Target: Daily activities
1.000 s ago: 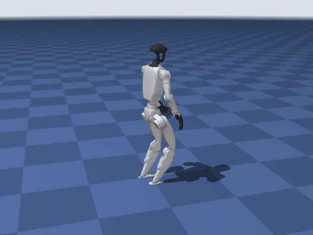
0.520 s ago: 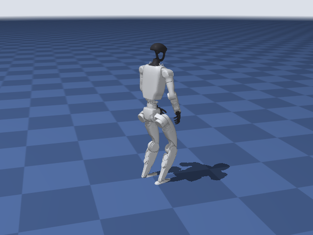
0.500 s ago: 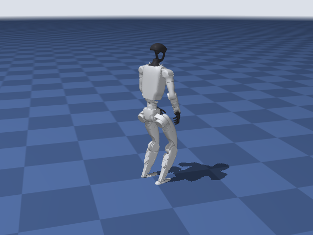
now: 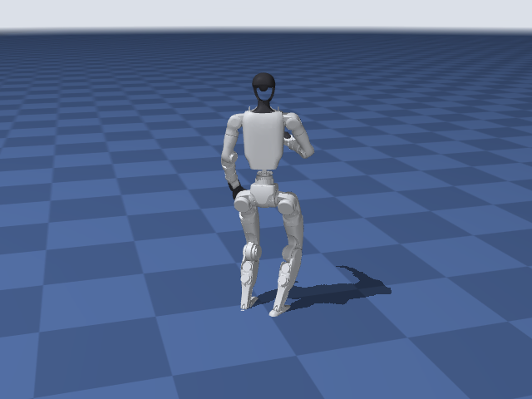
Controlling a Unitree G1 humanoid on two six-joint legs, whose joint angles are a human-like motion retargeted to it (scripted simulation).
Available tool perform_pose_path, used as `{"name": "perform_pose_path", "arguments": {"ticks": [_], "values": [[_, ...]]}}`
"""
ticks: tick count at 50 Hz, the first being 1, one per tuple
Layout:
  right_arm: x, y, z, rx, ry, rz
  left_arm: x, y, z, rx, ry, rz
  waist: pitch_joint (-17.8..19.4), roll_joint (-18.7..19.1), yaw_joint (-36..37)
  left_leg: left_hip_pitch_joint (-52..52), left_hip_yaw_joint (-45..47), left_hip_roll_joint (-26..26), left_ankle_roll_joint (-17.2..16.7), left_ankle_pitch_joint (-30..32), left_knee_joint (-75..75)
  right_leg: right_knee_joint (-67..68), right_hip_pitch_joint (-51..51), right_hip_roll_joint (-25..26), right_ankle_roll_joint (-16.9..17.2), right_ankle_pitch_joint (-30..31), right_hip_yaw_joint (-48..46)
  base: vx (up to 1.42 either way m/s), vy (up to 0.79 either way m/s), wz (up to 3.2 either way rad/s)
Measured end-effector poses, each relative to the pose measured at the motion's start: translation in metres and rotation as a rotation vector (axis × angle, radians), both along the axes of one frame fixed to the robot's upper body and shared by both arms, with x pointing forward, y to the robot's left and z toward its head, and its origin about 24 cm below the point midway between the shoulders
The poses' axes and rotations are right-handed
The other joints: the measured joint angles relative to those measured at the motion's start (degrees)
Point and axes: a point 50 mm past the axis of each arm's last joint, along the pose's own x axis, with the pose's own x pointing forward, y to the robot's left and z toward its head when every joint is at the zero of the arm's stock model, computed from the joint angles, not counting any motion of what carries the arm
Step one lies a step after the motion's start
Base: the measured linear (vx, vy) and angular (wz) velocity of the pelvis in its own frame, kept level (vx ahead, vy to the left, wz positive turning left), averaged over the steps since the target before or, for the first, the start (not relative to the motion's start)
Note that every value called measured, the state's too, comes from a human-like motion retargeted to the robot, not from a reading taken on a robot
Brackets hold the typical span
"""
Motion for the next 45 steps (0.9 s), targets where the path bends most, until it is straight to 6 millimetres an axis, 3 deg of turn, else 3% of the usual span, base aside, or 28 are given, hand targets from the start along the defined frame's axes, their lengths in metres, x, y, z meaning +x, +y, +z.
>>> {"name": "perform_pose_path", "arguments": {"ticks": [3, 5, 7, 9, 12, 14, 16, 18, 21, 23, 26, 30, 33, 40, 43, 45], "values": [[-0.009, 0.004, 0.002, -0.015, -0.010, 0.069, 0.006, -0.002, 0.006, -0.011, -0.033, -0.058, 0.4, -0.5, 0.6, -0.8, -3.6, -2.1, -0.5, 0.9, 2.1, 2.7, -1.2, 0.6, 0.7, 1.5, 2.6, -0.02, 0.07, 1.92], [-0.014, 0.004, -0.018, -0.075, 0.081, 0.125, 0.022, -0.004, 0.016, -0.024, -0.081, -0.120, 0.1, -2.4, 0.0, 0.0, -7.5, -5.1, -1.0, 4.2, -1.8, 2.0, -3.2, 2.3, 2.9, 2.5, 8.2, 0.02, 0.08, 2.56], [-0.022, 0.000, -0.065, -0.199, 0.279, 0.163, 0.041, -0.011, 0.029, -0.037, -0.148, -0.198, 0.6, -3.5, 0.4, -0.2, -11.2, -7.4, -1.3, 4.9, -0.8, 2.1, -3.8, 4.5, 4.3, 2.6, 12.5, 0.02, 0.11, 2.57], [-0.037, -0.013, -0.128, -0.371, 0.541, 0.199, 0.064, -0.022, 0.048, -0.059, -0.221, -0.288, 0.6, -4.9, 1.4, 0.6, -14.7, -8.9, -1.5, 6.1, -2.4, 0.9, -3.3, 5.7, 4.8, 3.0, 14.7, 0.06, 0.10, 2.43], [-0.082, -0.043, -0.220, -0.677, 0.956, 0.249, 0.093, -0.042, 0.081, -0.117, -0.335, -0.405, 1.3, -7.0, 4.5, 1.6, -18.1, -10.3, -1.0, 6.3, -2.2, -0.3, -1.2, 6.3, 4.3, 3.1, 15.2, 0.08, 0.10, 2.21], [-0.121, -0.066, -0.257, -0.851, 1.180, 0.294, 0.105, -0.054, 0.102, -0.161, -0.418, -0.454, 1.9, -8.3, 7.3, 1.4, -18.5, -11.5, -0.4, 5.5, 0.0, 0.7, -0.4, 5.7, 3.9, 2.3, 14.3, 0.07, 0.09, 1.83], [-0.148, -0.081, -0.274, -0.955, 1.315, 0.332, 0.115, -0.059, 0.126, -0.198, -0.522, -0.480, 2.5, -9.5, 10.1, 1.2, -18.4, -12.3, 0.1, 4.7, 1.9, 1.5, 0.6, 4.8, 3.3, 1.3, 13.2, 0.07, 0.07, 1.50], [-0.146, -0.085, -0.276, -0.984, 1.330, 0.346, 0.119, -0.047, 0.152, -0.206, -0.620, -0.469, 4.0, -11.1, 12.2, 2.9, -18.0, -12.2, 0.2, 4.5, 0.6, -0.1, 3.3, 4.2, 2.5, 0.6, 12.4, 0.10, 0.01, 1.18], [-0.116, -0.080, -0.260, -0.907, 1.204, 0.293, 0.108, -0.027, 0.153, -0.204, -0.639, -0.389, 5.4, -11.8, 14.3, 2.7, -15.6, -12.4, 0.8, 3.3, 3.4, 1.6, 4.3, 3.1, 1.8, -0.8, 11.4, 0.03, 0.03, 1.04], [-0.083, -0.076, -0.231, -0.817, 1.027, 0.237, 0.092, -0.004, 0.151, -0.195, -0.621, -0.300, 6.1, -11.8, 14.1, 3.5, -11.9, -10.4, 1.2, 2.4, 2.5, -0.1, 6.1, 3.2, 1.2, -1.1, 11.1, 0.06, -0.01, 0.95], [-0.045, -0.060, -0.185, -0.673, 0.764, 0.164, 0.069, 0.013, 0.135, -0.200, -0.551, -0.192, 7.1, -11.1, 13.5, 3.8, -2.1, -6.2, 3.3, -0.6, 4.5, 1.4, 6.8, 1.4, 0.8, -2.1, 9.1, -0.01, 0.03, 1.44], [-0.028, -0.039, -0.139, -0.538, 0.521, 0.120, 0.054, 0.018, 0.125, -0.254, -0.512, -0.083, 7.0, -9.9, 11.9, 6.3, 9.0, -1.2, 5.4, -3.1, 2.3, -1.1, 8.4, 0.1, 0.1, -1.7, 5.5, -0.04, 0.03, 1.72], [-0.034, -0.027, -0.143, -0.516, 0.522, 0.137, 0.060, 0.004, 0.128, -0.308, -0.535, -0.087, 7.4, -8.8, 11.7, 6.4, 12.4, 0.5, 5.1, -3.4, 2.3, -0.5, 8.6, -1.4, -0.1, -1.5, 1.5, -0.14, 0.03, 2.20], [-0.072, -0.032, -0.195, -0.702, 0.758, 0.278, 0.094, -0.033, 0.170, -0.412, -0.700, -0.239, 8.5, -8.1, 11.4, 5.3, 11.3, 0.2, 3.3, 0.2, -2.8, -2.1, 10.0, -3.3, -0.7, 0.4, -6.9, -0.14, 0.07, 2.65], [-0.077, -0.043, -0.194, -0.774, 0.754, 0.321, 0.107, -0.039, 0.194, -0.406, -0.810, -0.274, 9.5, -8.6, 10.4, 5.3, 8.3, -1.4, 2.0, 2.7, -4.7, -2.0, 9.9, -3.0, 0.2, 1.1, -5.9, -0.10, 0.11, 2.81], [-0.071, -0.050, -0.180, -0.812, 0.687, 0.329, 0.115, -0.041, 0.208, -0.386, -0.882, -0.284, 10.5, -9.1, 9.2, 5.8, 6.0, -3.1, 1.1, 4.6, -6.1, -1.8, 9.2, -2.2, 1.4, 0.5, -2.4, -0.09, 0.12, 2.90]]}}
